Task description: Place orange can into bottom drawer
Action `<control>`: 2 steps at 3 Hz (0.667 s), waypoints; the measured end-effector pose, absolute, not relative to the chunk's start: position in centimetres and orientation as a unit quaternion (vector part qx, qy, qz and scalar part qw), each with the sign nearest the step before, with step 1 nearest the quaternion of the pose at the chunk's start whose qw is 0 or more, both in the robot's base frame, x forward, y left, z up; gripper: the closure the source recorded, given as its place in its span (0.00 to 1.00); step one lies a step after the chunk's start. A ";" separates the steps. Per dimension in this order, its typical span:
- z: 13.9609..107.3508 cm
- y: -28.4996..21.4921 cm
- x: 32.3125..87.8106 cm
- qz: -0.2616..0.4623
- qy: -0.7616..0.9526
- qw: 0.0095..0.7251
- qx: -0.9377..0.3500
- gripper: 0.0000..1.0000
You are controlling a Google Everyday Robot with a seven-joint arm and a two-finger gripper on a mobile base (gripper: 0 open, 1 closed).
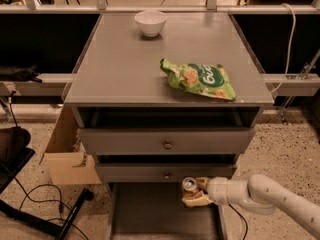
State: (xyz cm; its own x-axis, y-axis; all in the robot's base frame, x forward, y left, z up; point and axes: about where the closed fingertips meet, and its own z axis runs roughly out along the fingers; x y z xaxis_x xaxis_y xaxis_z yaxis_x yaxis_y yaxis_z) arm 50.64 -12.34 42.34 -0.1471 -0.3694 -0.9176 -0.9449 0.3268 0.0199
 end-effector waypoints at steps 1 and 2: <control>37.2 -11.0 50.5 0.334 0.665 0.440 -0.502 1.00; 35.8 -10.2 50.4 0.340 0.662 0.438 -0.505 1.00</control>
Offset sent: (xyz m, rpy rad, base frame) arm -0.0010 0.0124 -0.0487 0.0022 -0.0182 0.0538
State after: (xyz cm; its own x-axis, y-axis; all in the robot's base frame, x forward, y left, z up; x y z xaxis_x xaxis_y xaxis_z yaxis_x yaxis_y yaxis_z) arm 50.41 -10.22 35.83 -0.1079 -0.3704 -0.9226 -0.9657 0.2595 0.0088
